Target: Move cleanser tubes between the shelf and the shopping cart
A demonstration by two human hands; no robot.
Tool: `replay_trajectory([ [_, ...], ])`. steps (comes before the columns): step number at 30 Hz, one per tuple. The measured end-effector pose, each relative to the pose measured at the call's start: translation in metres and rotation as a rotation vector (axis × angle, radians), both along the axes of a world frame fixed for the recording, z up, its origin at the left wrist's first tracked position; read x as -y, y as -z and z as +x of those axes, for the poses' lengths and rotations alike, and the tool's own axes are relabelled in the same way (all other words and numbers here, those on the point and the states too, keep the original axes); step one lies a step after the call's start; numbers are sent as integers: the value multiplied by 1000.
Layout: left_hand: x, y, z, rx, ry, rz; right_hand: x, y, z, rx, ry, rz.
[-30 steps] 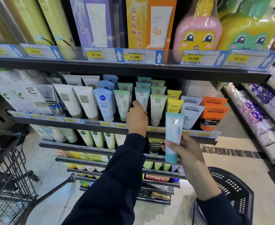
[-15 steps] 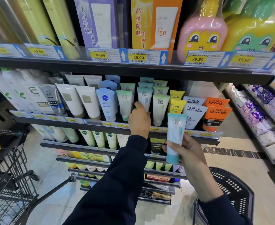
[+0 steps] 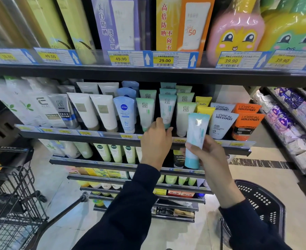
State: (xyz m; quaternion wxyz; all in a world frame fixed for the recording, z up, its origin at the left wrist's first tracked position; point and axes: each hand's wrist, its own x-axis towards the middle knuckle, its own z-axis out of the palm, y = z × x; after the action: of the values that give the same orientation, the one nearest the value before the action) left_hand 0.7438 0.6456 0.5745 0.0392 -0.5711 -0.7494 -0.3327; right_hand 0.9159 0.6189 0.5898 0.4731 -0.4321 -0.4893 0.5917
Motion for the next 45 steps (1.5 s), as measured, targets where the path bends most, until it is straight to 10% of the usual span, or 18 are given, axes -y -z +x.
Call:
replay_trajectory([
  [18,22,44,-131,-364,342,5,-41,-16,-100,325,298,304],
  [45,24,54,-136,-275,399,81,-46,20,-139,822,416,342],
])
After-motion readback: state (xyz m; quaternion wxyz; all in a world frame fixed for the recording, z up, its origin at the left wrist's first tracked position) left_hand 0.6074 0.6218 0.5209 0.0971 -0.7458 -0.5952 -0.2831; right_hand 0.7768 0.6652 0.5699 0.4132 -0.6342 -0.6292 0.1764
